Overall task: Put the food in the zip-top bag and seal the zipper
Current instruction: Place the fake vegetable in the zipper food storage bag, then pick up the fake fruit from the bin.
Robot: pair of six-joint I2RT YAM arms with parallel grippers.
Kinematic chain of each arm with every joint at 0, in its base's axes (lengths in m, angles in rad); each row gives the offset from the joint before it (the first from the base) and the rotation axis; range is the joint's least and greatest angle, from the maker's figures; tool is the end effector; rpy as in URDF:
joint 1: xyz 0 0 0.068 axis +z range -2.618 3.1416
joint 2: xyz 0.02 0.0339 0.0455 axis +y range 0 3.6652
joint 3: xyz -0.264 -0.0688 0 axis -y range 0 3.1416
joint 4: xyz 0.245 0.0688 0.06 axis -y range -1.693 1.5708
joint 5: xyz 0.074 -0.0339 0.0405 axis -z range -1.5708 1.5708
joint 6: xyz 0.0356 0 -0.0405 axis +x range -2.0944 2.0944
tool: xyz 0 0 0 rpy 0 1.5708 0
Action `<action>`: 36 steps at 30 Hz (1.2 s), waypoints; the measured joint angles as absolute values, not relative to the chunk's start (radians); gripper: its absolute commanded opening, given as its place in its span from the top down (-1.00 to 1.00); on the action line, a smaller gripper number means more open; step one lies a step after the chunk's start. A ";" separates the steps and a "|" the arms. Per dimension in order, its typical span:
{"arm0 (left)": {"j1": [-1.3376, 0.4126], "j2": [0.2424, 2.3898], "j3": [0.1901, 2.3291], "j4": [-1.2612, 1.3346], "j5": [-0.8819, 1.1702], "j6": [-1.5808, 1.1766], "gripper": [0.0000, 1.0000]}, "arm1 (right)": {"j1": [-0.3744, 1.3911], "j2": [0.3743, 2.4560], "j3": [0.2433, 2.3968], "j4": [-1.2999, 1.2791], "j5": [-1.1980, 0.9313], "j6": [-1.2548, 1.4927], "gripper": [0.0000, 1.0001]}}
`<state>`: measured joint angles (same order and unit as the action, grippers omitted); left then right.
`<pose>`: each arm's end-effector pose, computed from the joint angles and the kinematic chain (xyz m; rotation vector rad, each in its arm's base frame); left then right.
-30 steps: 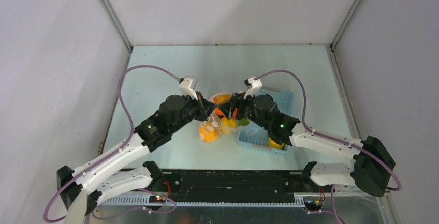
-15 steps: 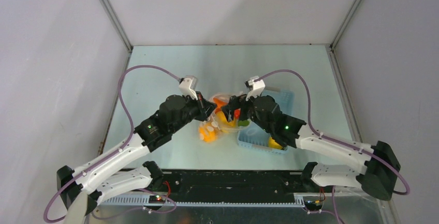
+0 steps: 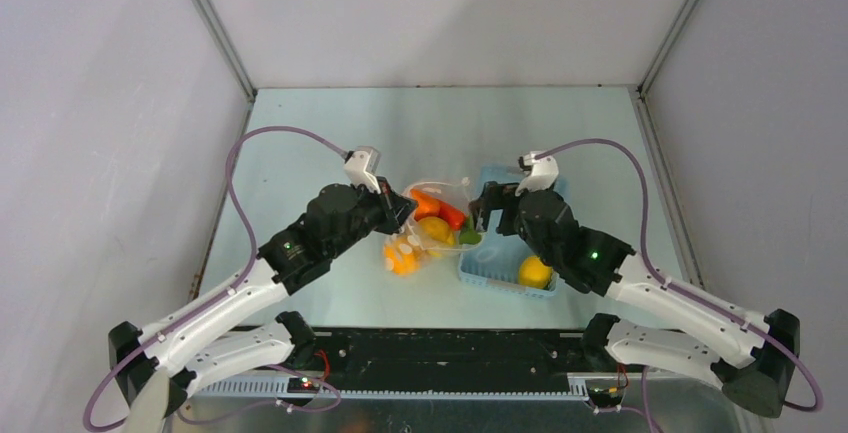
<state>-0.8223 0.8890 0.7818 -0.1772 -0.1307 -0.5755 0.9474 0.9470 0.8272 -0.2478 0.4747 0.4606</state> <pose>0.1453 -0.1496 0.3213 0.1442 1.9349 -0.8375 0.1386 0.1649 0.3201 -0.1518 1.9210 0.4941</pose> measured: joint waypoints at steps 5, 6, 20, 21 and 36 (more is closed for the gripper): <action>-0.822 0.885 0.782 -0.183 -0.139 -0.575 1.00 | 0.856 0.910 0.827 -0.413 0.503 0.549 -0.99; -0.822 0.885 0.782 -0.183 -0.140 -0.575 1.00 | 0.834 0.907 0.827 -0.448 0.500 0.565 -0.99; -0.822 0.906 0.782 -0.181 -0.147 -0.575 1.00 | 0.682 1.010 0.828 -0.694 0.368 0.629 -0.98; -0.822 0.908 0.782 -0.181 -0.147 -0.575 1.00 | 0.677 1.025 0.827 -0.700 0.356 0.629 -0.98; -0.822 0.916 0.782 -0.181 -0.147 -0.576 1.00 | 0.665 1.184 0.829 -0.783 0.277 0.632 -0.99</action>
